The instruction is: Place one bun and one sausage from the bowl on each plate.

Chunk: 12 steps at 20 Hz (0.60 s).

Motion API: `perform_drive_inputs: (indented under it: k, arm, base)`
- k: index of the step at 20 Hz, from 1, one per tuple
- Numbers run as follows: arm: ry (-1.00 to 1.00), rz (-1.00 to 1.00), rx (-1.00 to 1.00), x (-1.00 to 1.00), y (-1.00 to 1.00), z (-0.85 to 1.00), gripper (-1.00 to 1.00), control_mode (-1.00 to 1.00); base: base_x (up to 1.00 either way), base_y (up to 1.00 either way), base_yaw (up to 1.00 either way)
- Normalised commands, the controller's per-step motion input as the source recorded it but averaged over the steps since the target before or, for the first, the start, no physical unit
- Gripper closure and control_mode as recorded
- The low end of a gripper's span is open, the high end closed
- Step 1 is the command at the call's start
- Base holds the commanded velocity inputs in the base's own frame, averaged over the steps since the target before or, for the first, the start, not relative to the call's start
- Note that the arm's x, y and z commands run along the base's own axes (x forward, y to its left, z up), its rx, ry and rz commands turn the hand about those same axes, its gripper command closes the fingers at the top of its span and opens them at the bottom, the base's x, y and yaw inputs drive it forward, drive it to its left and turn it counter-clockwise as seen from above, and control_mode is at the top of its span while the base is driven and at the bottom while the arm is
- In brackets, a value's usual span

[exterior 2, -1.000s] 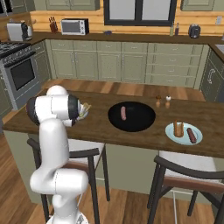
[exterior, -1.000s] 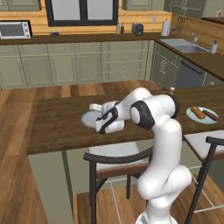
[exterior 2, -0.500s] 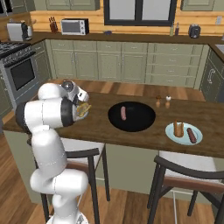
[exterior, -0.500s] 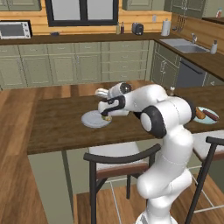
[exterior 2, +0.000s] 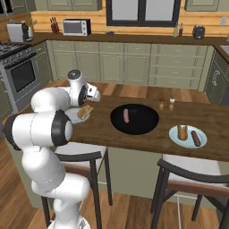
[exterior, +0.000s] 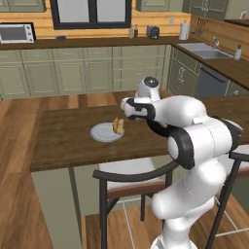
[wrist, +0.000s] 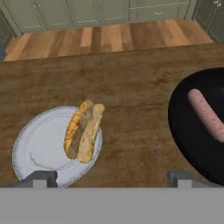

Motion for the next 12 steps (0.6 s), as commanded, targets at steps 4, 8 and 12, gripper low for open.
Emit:
perform_drive_inputs:
  k: [4, 8, 12]
  arm:
    - [0.27, 0.08, -0.16, -0.28, -0.35, 0.34, -1.00, -1.00]
    - [0.24, 0.01, -0.07, -0.05, -0.25, 0.23, -1.00, -1.00]
    - [0.16, 0.00, -0.04, -0.09, -0.22, -0.06, -1.00, -1.00]
  base:
    - [0.00, 0.00, 0.00]
    - [0.00, 0.00, 0.00]
    - [0.00, 0.00, 0.00]
